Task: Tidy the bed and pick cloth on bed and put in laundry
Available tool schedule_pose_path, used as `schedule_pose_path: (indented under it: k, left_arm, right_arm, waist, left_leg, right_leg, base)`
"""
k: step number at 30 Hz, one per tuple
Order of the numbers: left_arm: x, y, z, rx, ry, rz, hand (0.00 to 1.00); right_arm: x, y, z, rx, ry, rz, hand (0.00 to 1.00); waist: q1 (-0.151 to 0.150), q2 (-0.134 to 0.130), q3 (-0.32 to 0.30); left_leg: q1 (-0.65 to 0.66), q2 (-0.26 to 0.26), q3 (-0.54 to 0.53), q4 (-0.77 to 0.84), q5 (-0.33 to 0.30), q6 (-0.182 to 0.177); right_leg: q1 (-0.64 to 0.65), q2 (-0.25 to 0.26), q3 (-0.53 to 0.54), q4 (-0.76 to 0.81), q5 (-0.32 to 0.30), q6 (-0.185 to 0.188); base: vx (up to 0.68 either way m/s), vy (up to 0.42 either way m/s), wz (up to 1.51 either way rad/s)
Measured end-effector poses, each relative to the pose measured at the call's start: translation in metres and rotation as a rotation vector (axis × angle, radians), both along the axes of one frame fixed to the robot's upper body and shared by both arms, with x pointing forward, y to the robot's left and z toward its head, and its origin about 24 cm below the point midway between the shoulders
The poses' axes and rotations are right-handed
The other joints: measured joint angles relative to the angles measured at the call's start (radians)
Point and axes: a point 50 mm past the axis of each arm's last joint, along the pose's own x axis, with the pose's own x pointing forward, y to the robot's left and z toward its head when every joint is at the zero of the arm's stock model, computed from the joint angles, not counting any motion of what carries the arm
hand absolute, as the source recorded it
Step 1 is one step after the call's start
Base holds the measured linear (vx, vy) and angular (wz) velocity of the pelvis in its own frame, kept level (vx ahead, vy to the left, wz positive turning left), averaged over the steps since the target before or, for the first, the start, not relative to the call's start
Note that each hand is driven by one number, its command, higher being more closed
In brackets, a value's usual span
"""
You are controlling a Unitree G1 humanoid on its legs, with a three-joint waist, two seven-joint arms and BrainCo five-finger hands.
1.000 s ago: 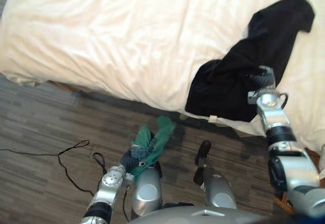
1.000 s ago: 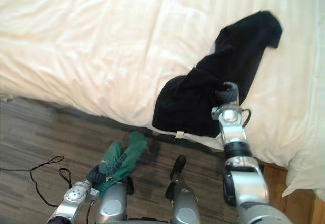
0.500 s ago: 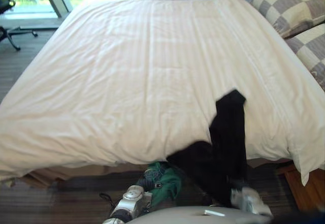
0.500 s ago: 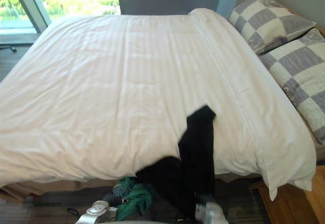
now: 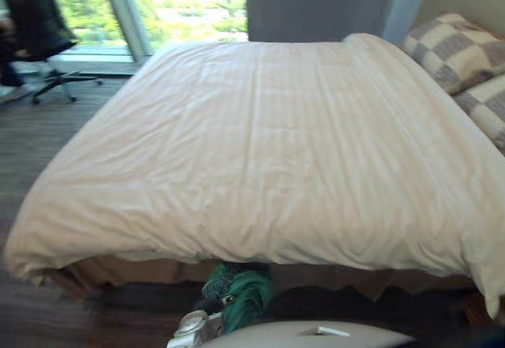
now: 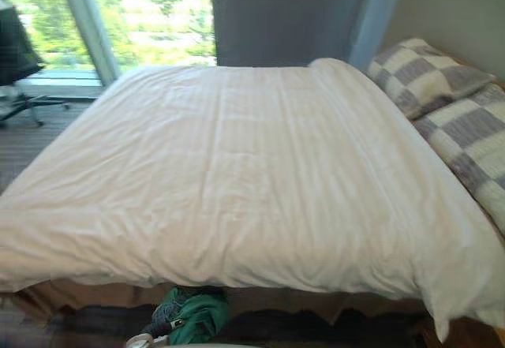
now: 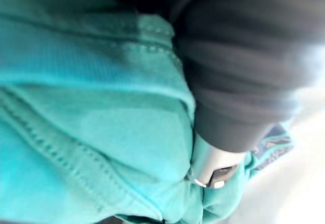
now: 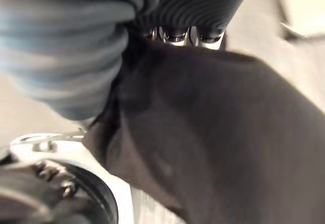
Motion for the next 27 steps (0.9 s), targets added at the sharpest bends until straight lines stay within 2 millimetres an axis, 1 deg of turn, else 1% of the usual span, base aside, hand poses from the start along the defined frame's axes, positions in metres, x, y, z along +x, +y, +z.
schedule_pose_path:
  k: [1,2,3,4,6,7,8,9,10,11,12,13,14,15,16,17,18,19,20,21,22,23,24,25,26,27]
  left_arm:
    - [0.001,0.000,0.001,0.002,-0.007,0.001,1.00]
    - [0.001,0.001,0.001,0.004,-0.008,0.006,1.00]
    - [0.002,0.001,0.001,-0.001,-0.014,0.030,1.00]
    - [0.001,0.002,0.001,-0.001,-0.014,0.048,1.00]
    - [0.002,0.004,0.002,-0.004,-0.022,0.103,1.00]
    - [0.006,0.004,0.004,-0.009,-0.043,0.113,1.00]
    - [0.007,0.004,0.005,-0.014,-0.057,0.124,1.00]
    - [0.008,0.004,0.006,-0.014,-0.071,0.127,1.00]
    - [0.013,0.011,0.010,-0.001,-0.101,0.146,1.00]
    - [0.013,0.012,0.010,0.001,-0.105,0.152,1.00]
    - [0.014,0.013,0.010,0.000,-0.112,0.151,1.00]
    - [0.009,0.008,0.008,-0.019,-0.103,0.145,1.00]
    - [0.005,0.005,0.007,-0.027,-0.099,0.137,1.00]
    - [0.003,0.006,0.006,-0.024,-0.092,0.126,1.00]
    - [0.004,0.011,0.006,-0.014,-0.089,0.122,1.00]
    - [0.003,0.016,0.006,0.002,-0.080,0.107,1.00]
    - [0.001,0.023,0.005,0.025,-0.056,0.078,1.00]
    - [0.000,0.023,0.004,0.028,-0.047,0.067,1.00]
    - [-0.003,0.018,0.001,0.022,-0.016,0.033,1.00]
    - [-0.003,0.016,0.000,0.019,-0.004,-0.001,1.00]
    - [-0.004,0.016,0.000,0.018,0.000,-0.011,1.00]
    - [-0.003,0.017,0.000,0.018,0.007,-0.040,1.00]
    - [0.000,0.017,0.001,0.015,0.005,-0.057,1.00]
    - [0.000,0.016,0.000,0.013,0.008,-0.061,1.00]
    - [0.002,0.014,0.000,0.016,0.017,-0.090,1.00]
    - [0.003,0.013,-0.001,0.014,0.035,-0.111,1.00]
  right_arm:
    - [0.002,0.000,0.000,0.000,-0.002,0.012,1.00]
    - [0.005,-0.002,0.000,-0.004,-0.005,0.045,1.00]
    - [0.011,-0.006,0.000,-0.016,-0.006,0.098,1.00]
    - [0.016,-0.008,0.000,-0.021,-0.007,0.143,1.00]
    - [0.039,-0.011,0.000,-0.034,-0.024,0.263,1.00]
    - [0.046,-0.012,0.000,-0.032,-0.027,0.301,1.00]
    - [0.050,-0.014,0.000,-0.031,-0.025,0.327,1.00]
    - [0.051,-0.017,0.001,-0.035,-0.025,0.332,1.00]
    - [0.055,-0.013,0.001,-0.014,-0.033,0.326,1.00]
    - [0.058,-0.011,0.001,-0.008,-0.042,0.317,1.00]
    - [0.060,-0.012,0.001,-0.003,-0.052,0.295,1.00]
    - [0.063,-0.019,0.003,0.000,-0.066,0.255,1.00]
    - [0.062,-0.022,0.003,0.004,-0.063,0.235,1.00]
    - [0.067,-0.022,0.003,0.028,-0.082,0.184,1.00]
    - [0.079,-0.016,0.003,0.065,-0.125,0.134,1.00]
    - [0.082,-0.010,0.003,0.090,-0.142,0.102,1.00]
    - [0.090,-0.003,0.003,0.129,-0.179,0.035,1.00]
    - [0.090,0.000,0.003,0.145,-0.185,0.002,1.00]
    - [0.093,-0.004,0.004,0.148,-0.208,-0.052,1.00]
    - [0.091,-0.006,0.004,0.150,-0.209,-0.098,1.00]
    - [0.090,-0.006,0.004,0.150,-0.211,-0.114,1.00]
    - [0.090,-0.006,0.004,0.151,-0.217,-0.137,1.00]
    - [0.092,-0.007,0.004,0.150,-0.233,-0.167,1.00]
    - [0.093,-0.008,0.005,0.147,-0.243,-0.179,1.00]
    - [0.093,-0.010,0.006,0.139,-0.259,-0.194,1.00]
    - [0.092,-0.010,0.006,0.139,-0.273,-0.211,1.00]
  waist:
    - [0.003,-0.002,0.000]
    - [0.014,-0.004,-0.008]
    - [0.034,-0.001,-0.009]
    - [0.037,0.000,-0.011]
    - [0.046,-0.005,-0.012]
    - [0.054,-0.015,-0.017]
    - [0.053,-0.015,-0.013]
    - [0.055,-0.002,-0.007]
    - [0.059,-0.035,0.009]
    - [0.061,-0.041,0.022]
    - [0.066,-0.036,0.032]
    - [0.081,0.005,0.035]
    - [0.079,0.023,0.037]
    - [0.076,0.044,0.040]
    - [0.077,0.024,0.031]
    - [0.066,-0.017,0.028]
    - [0.057,-0.030,0.040]
    - [0.051,-0.018,0.043]
    - [0.028,-0.004,0.068]
    - [0.027,0.007,0.072]
    - [0.029,0.015,0.071]
    - [0.029,0.022,0.075]
    - [0.028,0.022,0.091]
    - [0.024,0.022,0.097]
    - [0.016,0.028,0.105]
    - [0.002,0.027,0.108]
  left_leg:
    - [-0.011,-0.010,-0.024,0.000,0.008,0.011]
    - [-0.032,-0.024,-0.059,0.000,0.026,0.021]
    - [-0.042,-0.042,-0.100,0.000,0.043,0.013]
    - [-0.052,-0.049,-0.124,0.000,0.052,0.012]
    - [-0.120,-0.078,-0.189,0.000,0.105,0.025]
    - [-0.155,-0.093,-0.185,0.001,0.143,0.053]
    - [-0.184,-0.106,-0.163,0.000,0.177,0.101]
    - [-0.194,-0.106,-0.103,0.001,0.130,0.215]
    - [-0.209,-0.090,0.135,0.064,0.016,0.259]
    - [-0.223,-0.073,0.196,0.125,-0.008,0.260]
    - [-0.233,-0.059,0.234,0.185,-0.022,0.248]
    - [-0.227,-0.036,0.254,0.269,-0.026,0.229]
    - [-0.226,-0.045,0.223,0.257,-0.026,0.198]
    - [-0.232,-0.089,0.162,0.207,-0.015,0.233]
    - [-0.240,-0.128,0.214,0.160,-0.048,0.252]
    - [-0.249,-0.141,0.282,0.184,-0.076,0.260]
    - [-0.274,-0.088,0.389,0.304,-0.124,0.279]
    - [-0.262,-0.067,0.404,0.316,-0.124,0.247]
    - [-0.238,-0.109,0.349,0.268,-0.107,0.230]
    - [-0.197,-0.147,0.294,0.184,-0.079,0.228]
    - [-0.180,-0.157,0.269,0.155,-0.067,0.230]
    - [-0.152,-0.167,0.219,0.119,-0.051,0.235]
    - [-0.129,-0.171,0.169,0.106,-0.049,0.234]
    - [-0.123,-0.173,0.146,0.105,-0.049,0.234]
    - [-0.115,-0.174,0.101,0.103,-0.051,0.231]
    - [-0.099,-0.177,0.050,0.096,-0.052,0.229]
  right_leg:
    - [0.002,0.003,0.010,0.007,-0.017,-0.004]
    - [0.009,-0.003,0.001,0.015,-0.038,-0.003]
    - [0.028,-0.022,-0.048,0.016,-0.041,-0.004]
    - [0.041,-0.027,-0.070,0.016,-0.041,-0.004]
    - [0.051,-0.037,-0.156,0.020,-0.036,0.000]
    - [0.059,-0.041,-0.206,0.019,-0.035,-0.002]
    - [0.077,-0.046,-0.279,0.014,-0.025,-0.014]
    - [0.099,-0.043,-0.341,0.001,-0.010,-0.023]
    - [0.158,-0.056,-0.490,-0.033,-0.005,-0.027]
    - [0.180,-0.063,-0.535,-0.029,-0.005,-0.027]
    - [0.199,-0.071,-0.573,-0.019,-0.005,-0.026]
    - [0.232,-0.066,-0.616,0.027,-0.016,-0.026]
    - [0.239,-0.069,-0.622,0.058,-0.026,-0.033]
    - [0.233,-0.063,-0.601,0.057,-0.059,-0.068]
    - [0.231,-0.047,-0.599,-0.058,-0.069,-0.069]
    - [0.245,-0.064,-0.630,-0.108,-0.068,-0.044]
    - [0.255,-0.088,-0.719,-0.101,-0.038,0.020]
    - [0.258,-0.090,-0.741,-0.072,-0.036,0.027]
    - [0.286,-0.093,-0.771,-0.031,-0.025,0.015]
    - [0.298,-0.097,-0.777,0.001,0.014,-0.013]
    - [0.301,-0.098,-0.780,0.025,0.034,-0.018]
    - [0.299,-0.110,-0.771,0.098,0.052,-0.015]
    - [0.279,-0.123,-0.724,0.190,0.023,-0.031]
    - [0.260,-0.122,-0.691,0.232,0.008,-0.044]
    - [0.202,-0.097,-0.573,0.281,-0.023,-0.037]
    - [0.160,-0.056,-0.445,0.288,-0.044,-0.021]
  base:
    - [0.04,-0.054,1.91]
    - [0.09,-0.032,1.50]
    - [0.10,-0.021,1.36]
    - [0.12,-0.014,1.29]
    - [0.04,-0.021,1.75]
    - [-0.02,-0.002,2.15]
    - [-0.03,0.030,2.02]
    - [-0.03,0.075,2.92]
    - [-0.01,0.070,2.63]
    - [0.00,0.039,2.50]
    - [0.00,0.032,1.83]
    - [0.02,0.042,1.71]
    - [0.00,0.076,2.06]
    - [-0.04,0.076,1.77]
    - [-0.06,0.083,1.77]
    - [-0.04,0.099,1.59]
    - [0.01,0.079,1.26]
    - [0.08,0.157,1.67]
    - [0.10,0.190,1.52]
    - [0.11,0.197,1.46]
    - [0.10,0.136,1.07]
    - [0.11,0.074,1.01]
    - [0.11,0.056,1.02]
    - [0.10,0.037,1.07]
    - [0.11,0.031,1.21]
    - [0.11,0.030,1.27]
